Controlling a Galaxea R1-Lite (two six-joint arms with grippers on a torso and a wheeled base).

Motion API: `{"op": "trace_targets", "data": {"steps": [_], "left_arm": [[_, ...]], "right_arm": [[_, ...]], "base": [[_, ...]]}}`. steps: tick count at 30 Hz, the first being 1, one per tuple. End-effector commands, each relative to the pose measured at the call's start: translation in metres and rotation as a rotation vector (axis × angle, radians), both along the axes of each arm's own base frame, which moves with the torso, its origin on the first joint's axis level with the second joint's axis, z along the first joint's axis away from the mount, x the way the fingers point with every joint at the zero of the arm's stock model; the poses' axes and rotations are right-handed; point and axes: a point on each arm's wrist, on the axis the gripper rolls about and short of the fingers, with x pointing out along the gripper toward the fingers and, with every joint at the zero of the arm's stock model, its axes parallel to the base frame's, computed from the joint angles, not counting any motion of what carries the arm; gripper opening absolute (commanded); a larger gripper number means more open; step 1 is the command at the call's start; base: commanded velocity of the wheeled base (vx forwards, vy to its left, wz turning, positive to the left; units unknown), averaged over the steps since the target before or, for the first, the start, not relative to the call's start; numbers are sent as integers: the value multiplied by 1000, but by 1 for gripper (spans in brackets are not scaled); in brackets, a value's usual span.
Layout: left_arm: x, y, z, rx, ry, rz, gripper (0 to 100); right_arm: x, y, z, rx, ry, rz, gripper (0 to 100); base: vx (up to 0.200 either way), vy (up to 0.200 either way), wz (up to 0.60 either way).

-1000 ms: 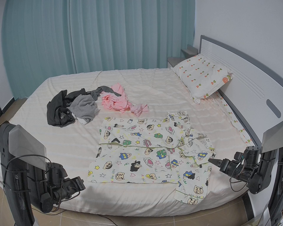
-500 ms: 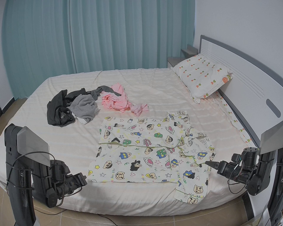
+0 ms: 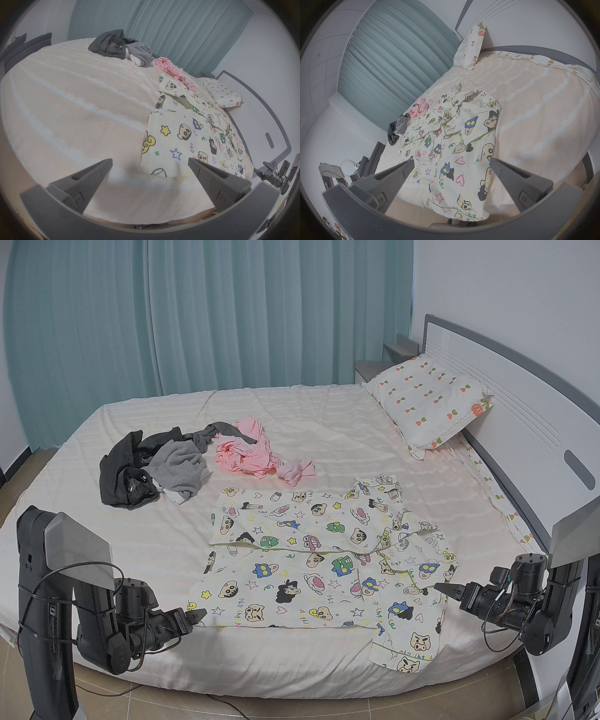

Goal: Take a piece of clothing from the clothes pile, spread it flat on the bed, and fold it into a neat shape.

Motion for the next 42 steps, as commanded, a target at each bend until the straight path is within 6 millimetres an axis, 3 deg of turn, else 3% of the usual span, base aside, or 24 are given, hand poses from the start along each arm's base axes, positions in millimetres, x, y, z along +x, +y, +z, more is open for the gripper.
{"op": "trace_targets", "data": {"steps": [1,12,13,25,33,42], "left_arm": [[3,-8,0,-1,-10,-26,100],[15,-20,-7,28,9,-37,100],[16,-20,-7,32,10,-35,0],[13,-21,-7,41,16,-35,0],[11,-18,5,80,-19,24,0],[9,-17,7,96,-31,49,0]], "right_arm": [[1,0,0,1,-8,1,100],[0,3,0,0,-7,11,100],[-1,3,0,0,-5,11,100],[-3,1,-12,-22,39,14,100],[-3,-3,-42,-121,98,64,100],[-8,5,-58,-188,124,148,100]], "base": [[0,0,0],[0,0,0],[0,0,0],[0,0,0],[0,0,0],[0,0,0]]}}
